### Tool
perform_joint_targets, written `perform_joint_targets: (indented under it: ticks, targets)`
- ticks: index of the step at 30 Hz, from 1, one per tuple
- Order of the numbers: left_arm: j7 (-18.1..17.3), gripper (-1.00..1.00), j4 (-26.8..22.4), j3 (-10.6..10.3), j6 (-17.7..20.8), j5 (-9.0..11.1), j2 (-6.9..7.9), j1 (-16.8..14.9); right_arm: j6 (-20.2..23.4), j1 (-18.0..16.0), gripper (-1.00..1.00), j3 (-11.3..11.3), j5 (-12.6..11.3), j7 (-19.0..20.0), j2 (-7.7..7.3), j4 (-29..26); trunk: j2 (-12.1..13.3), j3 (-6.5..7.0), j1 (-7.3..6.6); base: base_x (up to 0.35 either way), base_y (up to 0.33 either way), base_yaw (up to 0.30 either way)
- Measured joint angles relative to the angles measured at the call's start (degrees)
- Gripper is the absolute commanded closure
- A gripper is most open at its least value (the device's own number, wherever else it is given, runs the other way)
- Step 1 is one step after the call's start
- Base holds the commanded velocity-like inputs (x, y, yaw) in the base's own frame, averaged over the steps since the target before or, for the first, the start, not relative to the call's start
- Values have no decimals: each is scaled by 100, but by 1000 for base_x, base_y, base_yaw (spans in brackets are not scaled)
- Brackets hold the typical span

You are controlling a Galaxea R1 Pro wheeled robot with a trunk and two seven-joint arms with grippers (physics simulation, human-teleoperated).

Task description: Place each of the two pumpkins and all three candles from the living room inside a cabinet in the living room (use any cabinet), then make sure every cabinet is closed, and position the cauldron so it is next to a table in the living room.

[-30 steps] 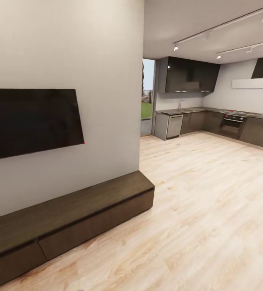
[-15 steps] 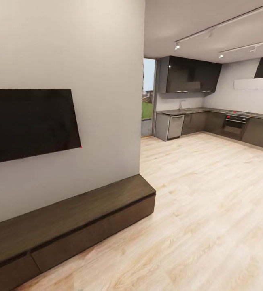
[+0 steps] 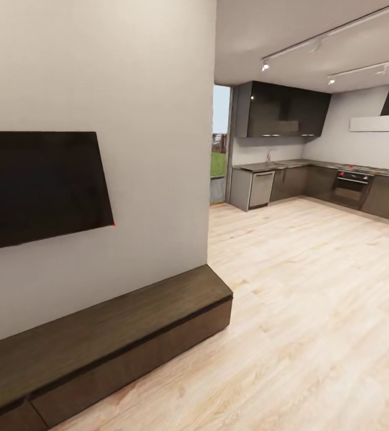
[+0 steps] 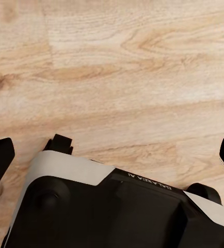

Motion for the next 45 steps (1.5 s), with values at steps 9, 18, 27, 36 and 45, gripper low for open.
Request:
perform_joint_targets:
  ticks: [9, 18, 27, 36, 45]
  targets:
    - [0, -100, 1, 0, 0, 0, -3, 0, 0, 3, -100, 0, 0, 0, -5, 0, 0, 0, 0, 277, 0, 0]
    - [-1, -100, 0, 0, 1, 1, -5, 1, 0, 1, -100, 0, 0, 0, -4, 1, 0, 0, 0, 268, -43, 102]
    - [-2, -100, -1, 0, 1, 1, -5, 1, 0, 0, -100, 0, 0, -2, -4, 1, 1, 0, 2, 140, -155, 281]
    - [-2, -100, 1, 0, 0, 0, -5, 0, 1, 3, -100, -7, 0, 0, -5, 0, 0, 0, 2, 44, -203, 122]
    - [-2, -100, 0, 0, 1, 0, -5, 1, 0, 0, -100, 0, 0, -7, -1, 1, 1, 0, 1, 159, -165, 196]
